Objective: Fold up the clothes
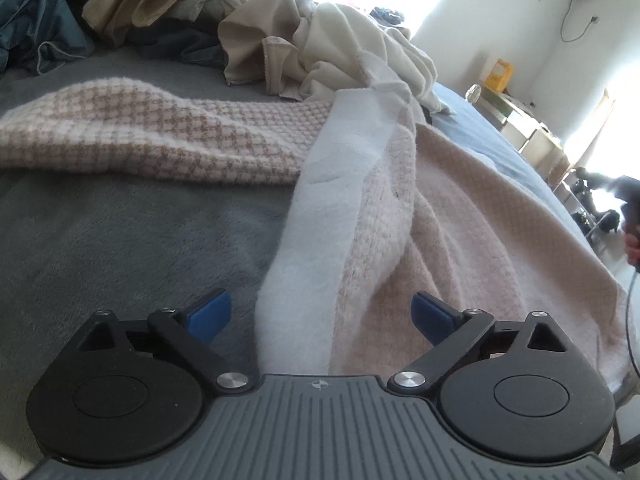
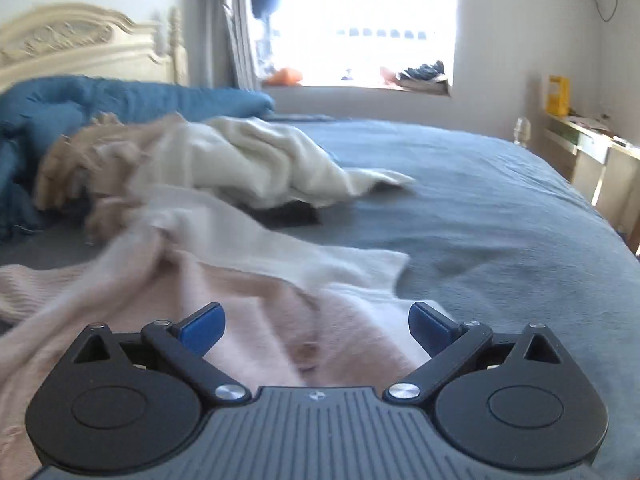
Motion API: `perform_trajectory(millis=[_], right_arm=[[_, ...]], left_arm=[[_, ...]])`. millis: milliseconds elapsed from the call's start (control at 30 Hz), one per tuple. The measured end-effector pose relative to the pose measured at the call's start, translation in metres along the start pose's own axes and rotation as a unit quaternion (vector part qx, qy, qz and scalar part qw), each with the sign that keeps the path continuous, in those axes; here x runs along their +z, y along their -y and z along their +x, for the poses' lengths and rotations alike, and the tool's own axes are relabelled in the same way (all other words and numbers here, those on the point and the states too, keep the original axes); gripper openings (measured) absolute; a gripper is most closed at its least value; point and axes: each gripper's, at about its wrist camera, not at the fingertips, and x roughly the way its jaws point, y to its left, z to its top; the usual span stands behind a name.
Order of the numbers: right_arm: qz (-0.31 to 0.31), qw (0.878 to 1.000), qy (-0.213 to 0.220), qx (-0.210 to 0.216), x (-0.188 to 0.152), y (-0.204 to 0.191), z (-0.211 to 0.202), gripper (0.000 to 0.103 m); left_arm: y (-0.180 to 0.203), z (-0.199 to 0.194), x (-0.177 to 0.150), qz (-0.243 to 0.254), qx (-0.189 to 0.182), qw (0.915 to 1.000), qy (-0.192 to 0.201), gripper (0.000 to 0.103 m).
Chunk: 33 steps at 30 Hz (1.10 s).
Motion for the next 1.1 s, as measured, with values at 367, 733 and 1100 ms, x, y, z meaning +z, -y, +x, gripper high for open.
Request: perform_trajectory(millis=[367,733,1100], right_arm=[[0.018,0.977,-0.213,-0.025,0.005,0.032,0.203,0.100],[-0.119,0.974,-0.148,-0.120,0.011,-0.016,0.180,0.013],[-0.209,0.944,-0.010,-0.256,0.018,-0.014,0.184,0.011]], left_arm=[[0.036,0.057,0.024,0.059,-0.015,0.9981,0.004,0.102],[0.044,0.066,0.010,0.110,0.016,0.9934,0.028,0.103],[0.036,0.073,0.012,0.106,0.037,0.9934,0.024,0.103]])
